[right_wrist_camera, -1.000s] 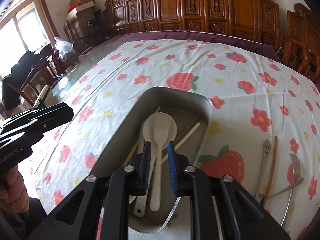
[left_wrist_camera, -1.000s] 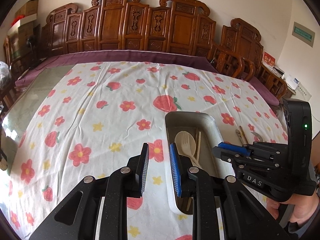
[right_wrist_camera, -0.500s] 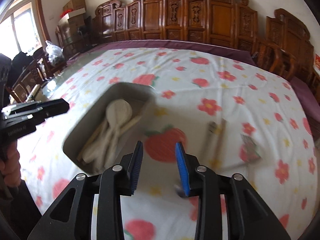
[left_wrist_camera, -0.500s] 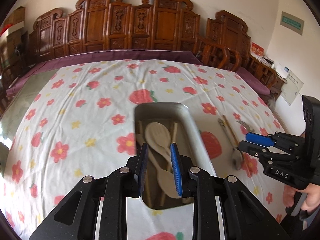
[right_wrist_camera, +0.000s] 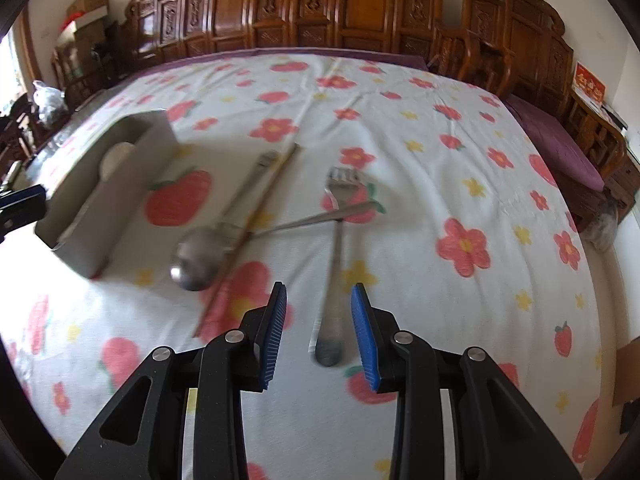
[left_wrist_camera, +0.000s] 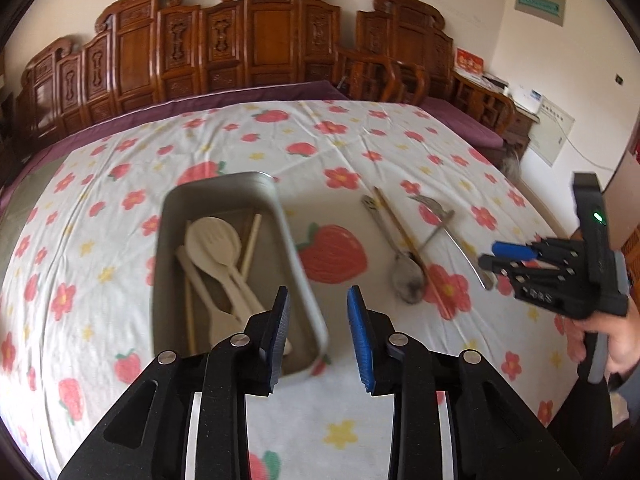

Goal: Organize utensils
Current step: 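Move the right tool to the metal fork and grasp it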

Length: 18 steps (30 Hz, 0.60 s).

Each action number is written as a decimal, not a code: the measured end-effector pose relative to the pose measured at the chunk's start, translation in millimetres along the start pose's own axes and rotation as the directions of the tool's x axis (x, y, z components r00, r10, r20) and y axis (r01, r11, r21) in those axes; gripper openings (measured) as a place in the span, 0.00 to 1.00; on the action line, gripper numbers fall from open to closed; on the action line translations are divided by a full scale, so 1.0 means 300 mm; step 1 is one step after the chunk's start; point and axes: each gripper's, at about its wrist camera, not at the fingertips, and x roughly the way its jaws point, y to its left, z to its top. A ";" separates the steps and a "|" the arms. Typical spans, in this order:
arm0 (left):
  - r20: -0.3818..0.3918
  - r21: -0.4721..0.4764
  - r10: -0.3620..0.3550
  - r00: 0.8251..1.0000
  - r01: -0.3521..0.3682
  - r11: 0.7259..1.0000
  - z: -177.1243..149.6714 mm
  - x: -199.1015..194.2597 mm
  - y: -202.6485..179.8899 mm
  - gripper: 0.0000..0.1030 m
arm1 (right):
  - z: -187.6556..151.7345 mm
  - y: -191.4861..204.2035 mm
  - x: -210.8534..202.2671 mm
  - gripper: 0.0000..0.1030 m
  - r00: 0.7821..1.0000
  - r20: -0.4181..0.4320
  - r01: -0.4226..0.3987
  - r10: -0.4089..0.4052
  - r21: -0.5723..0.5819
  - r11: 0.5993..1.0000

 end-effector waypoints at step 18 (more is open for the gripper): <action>-0.030 0.037 0.013 0.999 -0.012 0.999 -0.047 0.073 -0.182 0.33 | 0.118 -0.068 0.179 0.08 0.998 -0.065 0.011 -0.012 -0.016 1.000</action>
